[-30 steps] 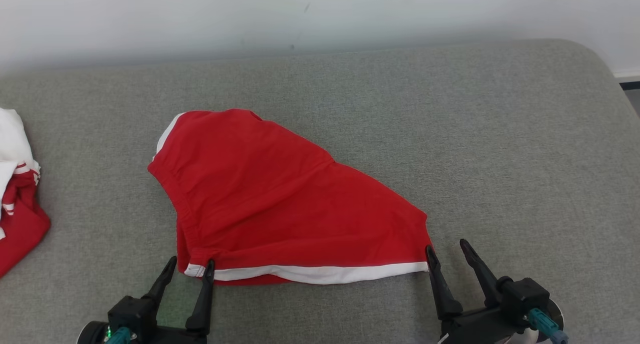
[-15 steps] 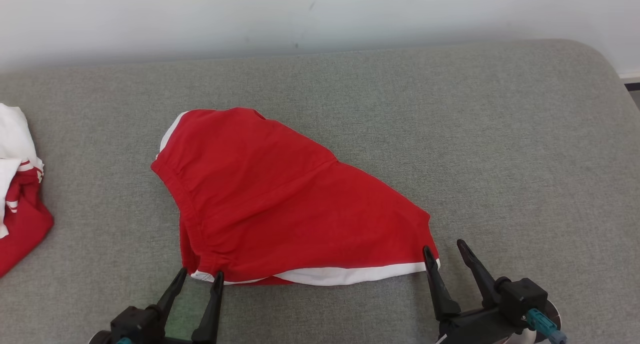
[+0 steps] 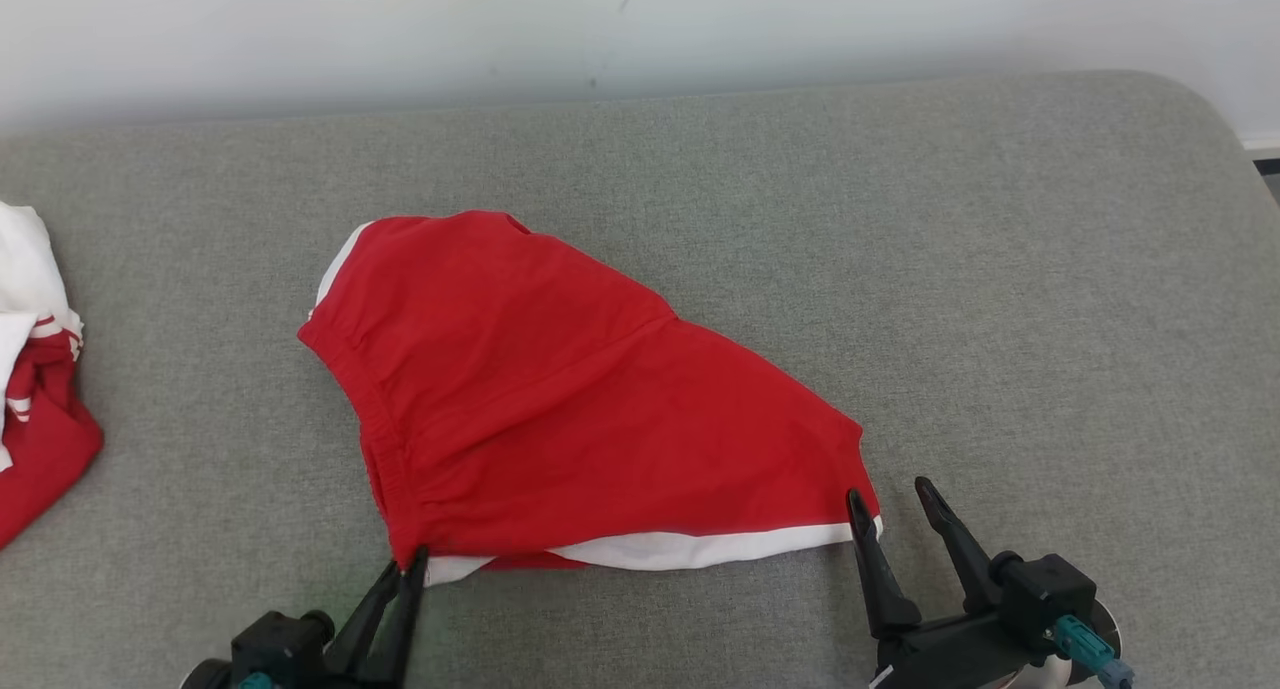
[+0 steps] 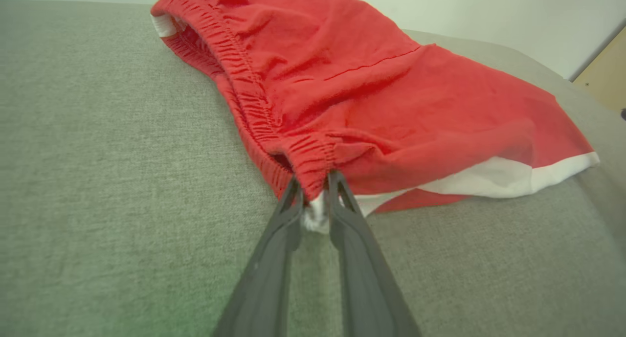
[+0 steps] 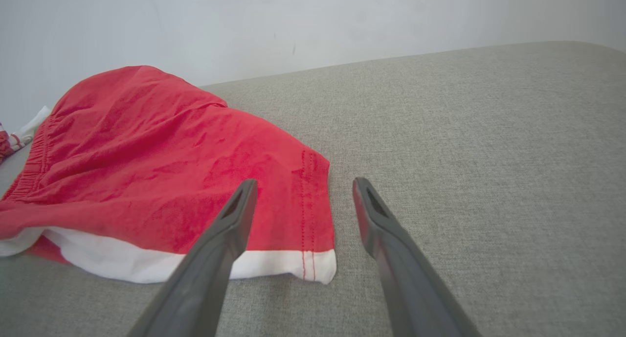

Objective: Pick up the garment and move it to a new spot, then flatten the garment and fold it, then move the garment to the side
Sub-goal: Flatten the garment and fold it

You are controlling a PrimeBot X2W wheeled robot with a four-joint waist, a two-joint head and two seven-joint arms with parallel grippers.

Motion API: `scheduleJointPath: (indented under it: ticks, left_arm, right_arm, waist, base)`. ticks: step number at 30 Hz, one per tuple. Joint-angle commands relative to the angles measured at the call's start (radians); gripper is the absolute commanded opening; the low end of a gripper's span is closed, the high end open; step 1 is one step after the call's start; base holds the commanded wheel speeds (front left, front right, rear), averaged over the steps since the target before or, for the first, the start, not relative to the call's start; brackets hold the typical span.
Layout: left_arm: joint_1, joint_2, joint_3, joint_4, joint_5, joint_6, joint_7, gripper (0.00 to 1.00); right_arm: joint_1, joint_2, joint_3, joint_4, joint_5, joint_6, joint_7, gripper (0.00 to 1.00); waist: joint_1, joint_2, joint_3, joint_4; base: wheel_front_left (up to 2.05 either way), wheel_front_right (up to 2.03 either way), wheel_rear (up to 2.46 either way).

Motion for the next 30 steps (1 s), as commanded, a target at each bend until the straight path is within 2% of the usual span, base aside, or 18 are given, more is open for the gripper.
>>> scheduleJointPath:
  ticks: [1, 9, 24, 27, 28, 29, 30]
  left_arm:
    - [-0.009, 0.001, 0.003, 0.003, 0.008, 0.001, -0.003, 0.00]
    - [0.004, -0.003, 0.007, -0.003, -0.003, 0.001, -0.003, 0.00]
    - [0.015, -0.039, 0.008, -0.015, 0.014, 0.001, -0.003, 0.00]
    - [0.018, -0.040, 0.010, -0.013, 0.016, 0.001, -0.003, 0.00]
    - [0.018, -0.040, 0.010, -0.014, 0.016, 0.001, -0.003, 0.00]
    - [0.018, -0.040, 0.009, -0.015, 0.016, 0.001, -0.003, 0.00]
    - [0.017, -0.040, 0.010, -0.016, 0.014, 0.001, -0.003, 0.00]
  right_arm:
    - [-0.011, 0.003, 0.000, -0.003, 0.001, -0.002, 0.000, 1.00]
    - [-0.006, 0.005, -0.008, 0.016, 0.009, -0.002, 0.000, 1.00]
    - [-0.037, 0.003, 0.023, 0.158, 0.044, -0.002, 0.000, 1.00]
    - [-0.038, 0.002, 0.029, 0.166, 0.050, -0.002, 0.000, 0.42]
    - [-0.039, 0.001, 0.030, 0.167, 0.051, -0.002, 0.000, 0.35]
    - [-0.041, 0.000, 0.031, 0.168, 0.051, -0.002, 0.000, 0.11]
    - [-0.042, -0.001, 0.032, 0.168, 0.053, -0.002, 0.000, 0.00]
  waist:
    - [0.0000, -0.0001, 0.000, -0.001]
    - [0.0000, -0.0001, 0.001, -0.001]
    - [0.0000, -0.0001, 0.019, 0.017]
    - [0.0000, -0.0001, 0.015, 0.018]
    - [0.0000, -0.0001, 0.013, 0.019]
    - [0.0000, -0.0001, 0.012, 0.019]
    - [0.0000, -0.0001, 0.011, 0.020]
  base:
    - [0.00, 0.00, 0.00]
    - [0.00, 0.00, 0.00]
    - [0.00, 0.00, 0.00]
    - [0.00, 0.00, 0.00]
    - [0.00, 0.00, 0.00]
    - [0.00, 0.00, 0.00]
    - [0.00, 0.00, 0.00]
